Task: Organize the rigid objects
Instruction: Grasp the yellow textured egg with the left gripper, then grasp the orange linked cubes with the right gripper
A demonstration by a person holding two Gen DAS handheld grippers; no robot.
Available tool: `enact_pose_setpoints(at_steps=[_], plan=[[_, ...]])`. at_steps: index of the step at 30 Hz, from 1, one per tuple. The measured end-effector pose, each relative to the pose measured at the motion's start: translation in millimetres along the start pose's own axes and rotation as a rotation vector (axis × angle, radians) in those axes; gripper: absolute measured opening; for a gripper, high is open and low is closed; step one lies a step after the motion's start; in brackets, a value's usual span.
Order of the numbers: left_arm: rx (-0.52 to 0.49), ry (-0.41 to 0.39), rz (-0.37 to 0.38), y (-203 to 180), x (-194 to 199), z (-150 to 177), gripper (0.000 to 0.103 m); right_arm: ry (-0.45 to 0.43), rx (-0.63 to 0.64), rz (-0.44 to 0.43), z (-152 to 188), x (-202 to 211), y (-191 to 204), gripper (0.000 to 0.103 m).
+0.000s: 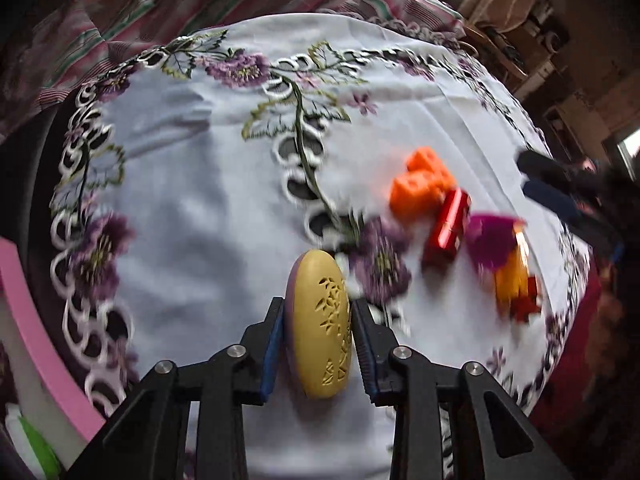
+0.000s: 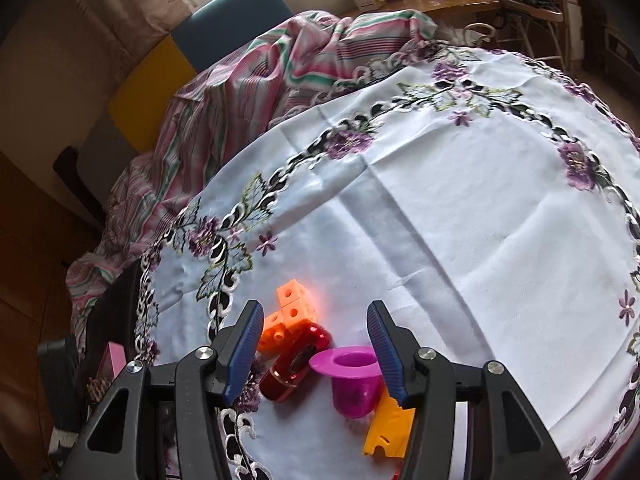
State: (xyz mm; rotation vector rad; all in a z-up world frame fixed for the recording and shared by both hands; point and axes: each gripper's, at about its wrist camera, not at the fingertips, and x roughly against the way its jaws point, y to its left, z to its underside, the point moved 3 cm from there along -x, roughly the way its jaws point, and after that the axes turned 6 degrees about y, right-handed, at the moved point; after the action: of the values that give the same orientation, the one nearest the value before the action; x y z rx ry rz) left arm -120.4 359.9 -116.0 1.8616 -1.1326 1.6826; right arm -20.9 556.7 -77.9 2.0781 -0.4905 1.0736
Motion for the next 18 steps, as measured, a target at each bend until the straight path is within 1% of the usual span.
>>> enact_pose_setpoints(at_steps=[2, 4, 5, 7, 9, 11, 12, 13, 18], plan=[[-0.008, -0.013, -0.012, -0.2, 2.3, 6.5, 0.033, 0.018, 0.06, -0.001, 2.2, -4.1, 12.6, 0.055], [0.011, -0.022, -0.016, 2.3, 2.2, 8.5, 0.033, 0.043, 0.141, 0.011, 5.1, -11.3, 28.1, 0.055], [0.02, -0.027, -0.013, 3.6, 1.5, 7.4, 0.033, 0.053, 0.182, 0.025, 6.3, -14.9, 34.9, 0.06], [0.036, -0.029, -0.031, 6.7, -1.8, 7.2, 0.034, 0.079, 0.288, 0.071, 8.6, -25.7, 50.9, 0.066], [0.031, -0.043, -0.054, 4.7, -4.0, 7.3, 0.035, 0.109, 0.373, 0.126, 8.4, -38.3, 61.7, 0.068], [0.029, -0.05, -0.069, 3.1, -4.4, 7.4, 0.036, 0.147, 0.437, 0.158, 8.5, -50.7, 65.8, 0.073], [0.024, -0.052, -0.073, 1.5, -5.3, 7.6, 0.038, 0.182, 0.465, 0.168, 9.3, -59.4, 68.1, 0.076], [0.019, -0.056, -0.078, 0.6, -5.7, 8.3, 0.039, 0.205, 0.48, 0.182, 9.8, -65.7, 68.0, 0.076], [-0.02, -0.076, -0.116, -4.2, -6.7, 13.9, 0.039, 0.276, 0.516, 0.246, 13.1, -92.3, 62.7, 0.077]])
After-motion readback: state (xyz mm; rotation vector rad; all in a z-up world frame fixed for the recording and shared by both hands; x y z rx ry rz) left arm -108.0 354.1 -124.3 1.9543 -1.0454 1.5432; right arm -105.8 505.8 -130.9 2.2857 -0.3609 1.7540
